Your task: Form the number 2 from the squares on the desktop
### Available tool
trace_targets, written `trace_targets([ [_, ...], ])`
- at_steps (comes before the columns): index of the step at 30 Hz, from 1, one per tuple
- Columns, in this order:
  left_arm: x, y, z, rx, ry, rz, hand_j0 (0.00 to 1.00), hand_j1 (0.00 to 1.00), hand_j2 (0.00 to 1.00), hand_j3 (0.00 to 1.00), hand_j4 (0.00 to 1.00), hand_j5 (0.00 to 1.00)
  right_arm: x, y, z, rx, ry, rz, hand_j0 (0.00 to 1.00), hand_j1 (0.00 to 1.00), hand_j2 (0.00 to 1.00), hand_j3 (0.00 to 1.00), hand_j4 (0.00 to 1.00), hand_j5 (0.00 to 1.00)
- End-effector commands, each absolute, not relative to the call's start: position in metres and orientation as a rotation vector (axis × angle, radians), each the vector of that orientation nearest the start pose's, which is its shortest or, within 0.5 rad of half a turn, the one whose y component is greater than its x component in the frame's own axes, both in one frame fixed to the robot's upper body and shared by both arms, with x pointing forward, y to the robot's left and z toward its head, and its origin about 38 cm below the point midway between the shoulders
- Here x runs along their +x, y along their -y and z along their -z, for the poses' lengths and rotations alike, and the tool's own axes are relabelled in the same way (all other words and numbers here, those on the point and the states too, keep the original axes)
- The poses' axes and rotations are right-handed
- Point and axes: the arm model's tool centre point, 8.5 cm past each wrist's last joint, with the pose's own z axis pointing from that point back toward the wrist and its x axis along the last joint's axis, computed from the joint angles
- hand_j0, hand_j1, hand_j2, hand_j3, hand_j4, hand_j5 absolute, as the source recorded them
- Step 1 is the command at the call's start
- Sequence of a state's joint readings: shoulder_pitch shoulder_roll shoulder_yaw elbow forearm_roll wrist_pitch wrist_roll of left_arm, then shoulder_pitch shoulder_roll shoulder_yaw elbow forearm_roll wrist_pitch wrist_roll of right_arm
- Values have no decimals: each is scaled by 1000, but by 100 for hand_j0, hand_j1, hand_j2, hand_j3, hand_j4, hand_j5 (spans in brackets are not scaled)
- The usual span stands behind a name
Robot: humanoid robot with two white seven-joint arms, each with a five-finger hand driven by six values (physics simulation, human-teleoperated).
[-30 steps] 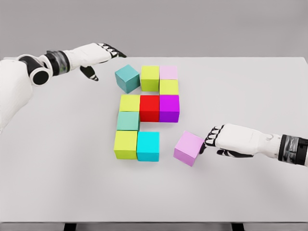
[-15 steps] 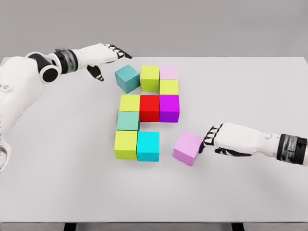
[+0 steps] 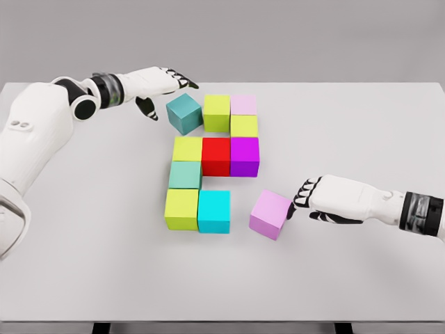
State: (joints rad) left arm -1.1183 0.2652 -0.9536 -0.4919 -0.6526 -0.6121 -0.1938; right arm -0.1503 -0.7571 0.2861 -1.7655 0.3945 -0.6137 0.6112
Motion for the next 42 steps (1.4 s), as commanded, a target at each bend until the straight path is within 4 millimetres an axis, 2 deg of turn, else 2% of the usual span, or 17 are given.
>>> trace_targets([
  [1, 578, -206, -177, 556, 1304, 1986, 100, 100, 100, 100, 100, 100, 335, 278, -164, -181, 1510, -2043, 60, 60, 60, 60, 60, 60],
  [3, 579, -207, -176, 559, 1295, 1988, 100, 100, 100, 100, 100, 100, 334, 275, -161, -174, 1514, -2039, 60, 60, 60, 60, 60, 60],
  [9, 579, -203, -175, 558, 1293, 2000, 90, 90, 90, 90, 90, 90, 336, 272, -162, -173, 1526, -2034, 60, 60, 60, 60, 60, 60],
  [14, 579, -196, -175, 552, 1300, 2007, 88, 88, 88, 88, 88, 88, 337, 275, -164, -188, 1524, -2031, 60, 60, 60, 60, 60, 60],
  [19, 579, -196, -175, 553, 1298, 2010, 79, 79, 79, 79, 79, 79, 340, 281, -159, -189, 1503, -2018, 60, 60, 60, 60, 60, 60],
  [42, 579, -202, -174, 559, 1287, 2005, 79, 79, 79, 79, 79, 79, 341, 287, -145, -166, 1463, -1996, 57, 57, 57, 57, 57, 57],
])
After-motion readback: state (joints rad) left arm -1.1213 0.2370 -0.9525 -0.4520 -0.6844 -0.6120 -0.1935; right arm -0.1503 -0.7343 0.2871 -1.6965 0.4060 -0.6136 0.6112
